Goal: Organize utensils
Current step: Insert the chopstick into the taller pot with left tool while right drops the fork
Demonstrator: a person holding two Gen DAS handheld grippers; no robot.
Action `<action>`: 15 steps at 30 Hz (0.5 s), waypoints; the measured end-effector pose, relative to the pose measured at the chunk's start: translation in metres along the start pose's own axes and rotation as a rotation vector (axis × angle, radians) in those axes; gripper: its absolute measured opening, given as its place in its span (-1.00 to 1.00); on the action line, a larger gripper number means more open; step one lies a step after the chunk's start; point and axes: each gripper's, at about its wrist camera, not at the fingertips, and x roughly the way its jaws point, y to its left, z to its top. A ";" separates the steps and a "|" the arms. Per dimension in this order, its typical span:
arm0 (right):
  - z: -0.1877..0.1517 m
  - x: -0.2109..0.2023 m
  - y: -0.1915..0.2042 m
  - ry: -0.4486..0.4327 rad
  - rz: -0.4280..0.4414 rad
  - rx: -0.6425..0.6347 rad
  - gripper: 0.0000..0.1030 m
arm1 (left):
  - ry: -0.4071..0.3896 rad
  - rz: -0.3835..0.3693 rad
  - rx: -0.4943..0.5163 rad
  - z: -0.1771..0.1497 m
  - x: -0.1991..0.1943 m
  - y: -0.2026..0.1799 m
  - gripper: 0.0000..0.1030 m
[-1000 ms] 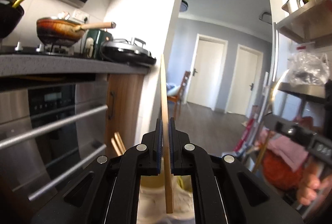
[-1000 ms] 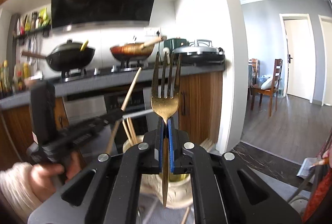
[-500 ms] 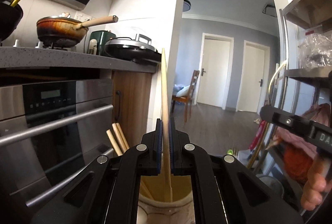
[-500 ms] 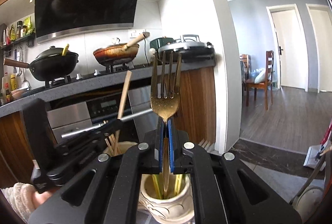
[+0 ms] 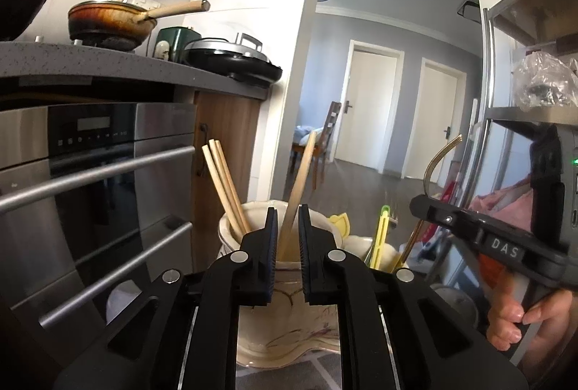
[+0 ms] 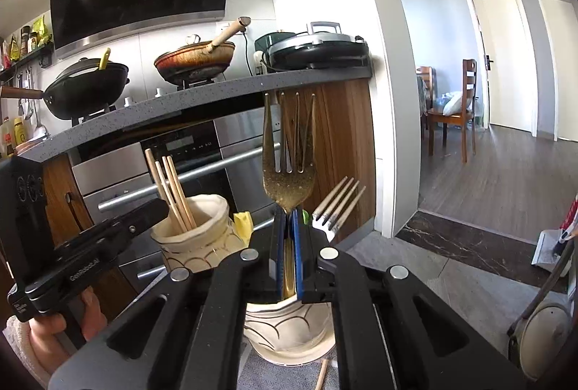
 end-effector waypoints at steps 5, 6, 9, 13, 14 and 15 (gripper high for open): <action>-0.003 0.001 -0.003 0.001 -0.012 0.008 -0.91 | -0.013 -0.003 0.009 0.000 -0.005 -0.003 -0.57; -0.003 0.001 -0.004 0.002 -0.020 0.011 -0.91 | -0.012 0.000 0.011 0.000 -0.005 -0.003 -0.52; -0.004 0.004 -0.008 0.012 -0.031 0.019 -0.90 | -0.012 0.006 0.016 0.000 -0.005 -0.004 -0.35; -0.004 0.007 -0.010 0.020 -0.047 0.024 -0.88 | -0.015 0.008 0.011 -0.001 -0.007 -0.004 -0.20; -0.004 0.007 -0.011 0.022 -0.051 0.024 -0.87 | -0.015 0.007 0.011 -0.001 -0.008 -0.004 -0.19; -0.005 0.007 -0.012 0.023 -0.053 0.025 -0.87 | -0.015 0.006 0.011 0.000 -0.009 -0.004 -0.16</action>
